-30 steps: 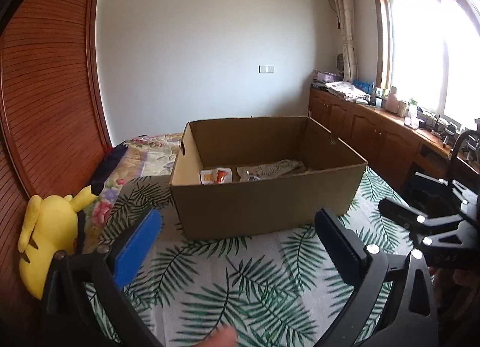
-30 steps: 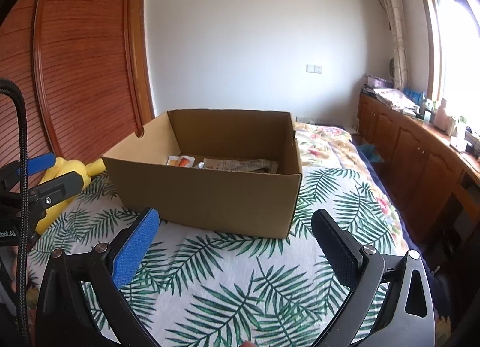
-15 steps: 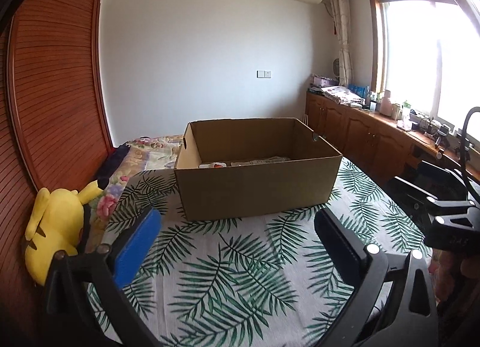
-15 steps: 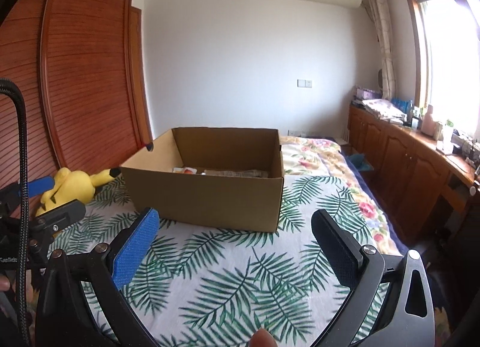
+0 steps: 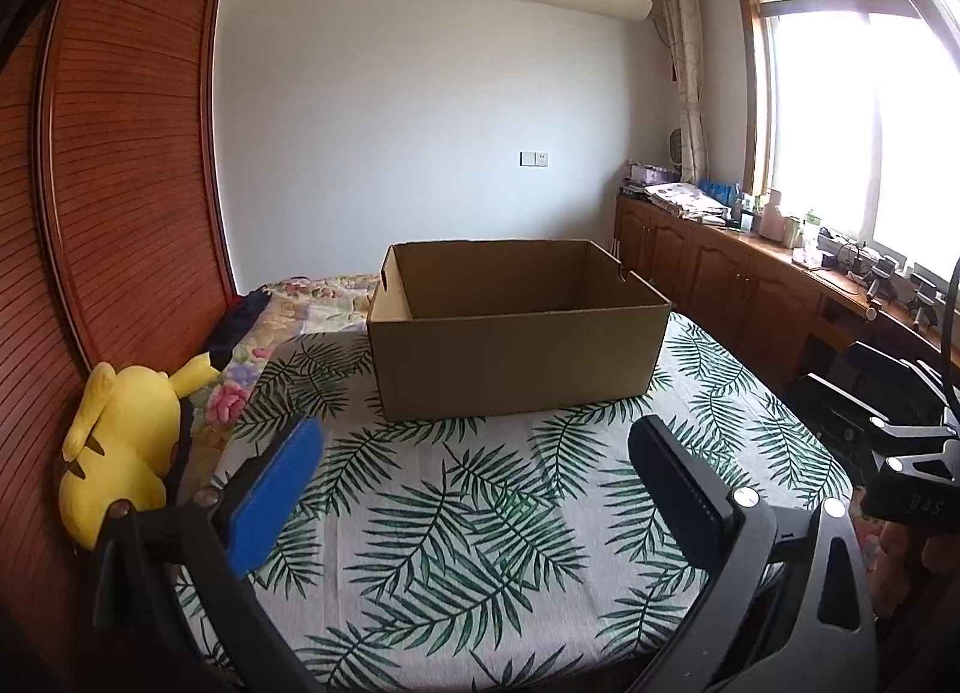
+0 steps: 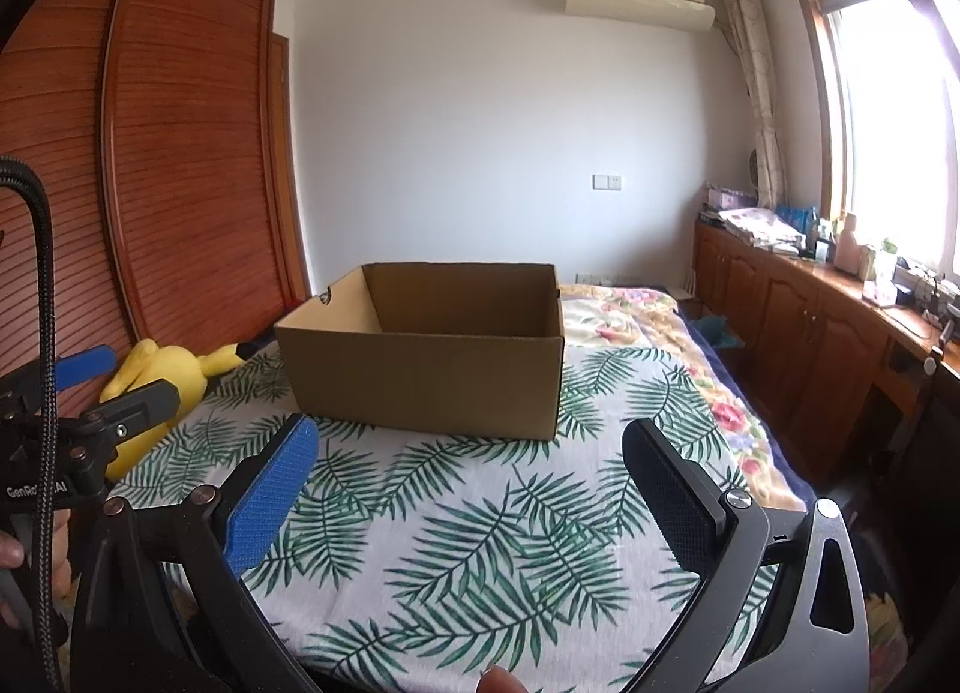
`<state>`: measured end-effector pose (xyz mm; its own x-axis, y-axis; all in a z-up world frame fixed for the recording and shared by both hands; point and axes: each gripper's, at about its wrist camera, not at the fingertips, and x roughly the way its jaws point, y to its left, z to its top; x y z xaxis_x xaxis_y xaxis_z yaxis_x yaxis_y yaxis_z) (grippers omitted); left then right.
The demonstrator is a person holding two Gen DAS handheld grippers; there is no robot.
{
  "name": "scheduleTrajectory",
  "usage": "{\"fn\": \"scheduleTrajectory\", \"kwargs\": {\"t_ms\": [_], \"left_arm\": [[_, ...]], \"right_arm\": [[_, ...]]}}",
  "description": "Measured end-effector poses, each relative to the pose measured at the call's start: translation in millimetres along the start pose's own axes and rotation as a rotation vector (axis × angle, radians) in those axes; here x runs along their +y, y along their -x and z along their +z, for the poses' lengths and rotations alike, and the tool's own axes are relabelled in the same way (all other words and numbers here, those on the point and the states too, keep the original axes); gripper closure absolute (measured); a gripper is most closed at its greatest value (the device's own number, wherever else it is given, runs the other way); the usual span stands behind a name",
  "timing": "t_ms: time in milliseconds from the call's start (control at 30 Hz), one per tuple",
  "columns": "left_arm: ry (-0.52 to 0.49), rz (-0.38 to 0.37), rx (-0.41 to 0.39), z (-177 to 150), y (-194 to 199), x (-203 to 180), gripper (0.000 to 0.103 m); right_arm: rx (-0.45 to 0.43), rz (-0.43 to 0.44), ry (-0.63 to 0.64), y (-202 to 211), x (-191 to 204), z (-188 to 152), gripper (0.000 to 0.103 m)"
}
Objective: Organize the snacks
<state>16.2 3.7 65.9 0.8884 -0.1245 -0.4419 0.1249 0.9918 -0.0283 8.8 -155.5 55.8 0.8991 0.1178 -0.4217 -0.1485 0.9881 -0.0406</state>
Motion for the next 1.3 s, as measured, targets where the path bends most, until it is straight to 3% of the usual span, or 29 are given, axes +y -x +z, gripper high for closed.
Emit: {"fn": "scheduleTrajectory", "kwargs": {"t_ms": [1300], "left_arm": [[0.020, 0.005, 0.028, -7.6, -4.2, 4.2, 0.000]], "right_arm": [[0.012, -0.012, -0.006, -2.2, -5.9, -8.3, 0.001]]}}
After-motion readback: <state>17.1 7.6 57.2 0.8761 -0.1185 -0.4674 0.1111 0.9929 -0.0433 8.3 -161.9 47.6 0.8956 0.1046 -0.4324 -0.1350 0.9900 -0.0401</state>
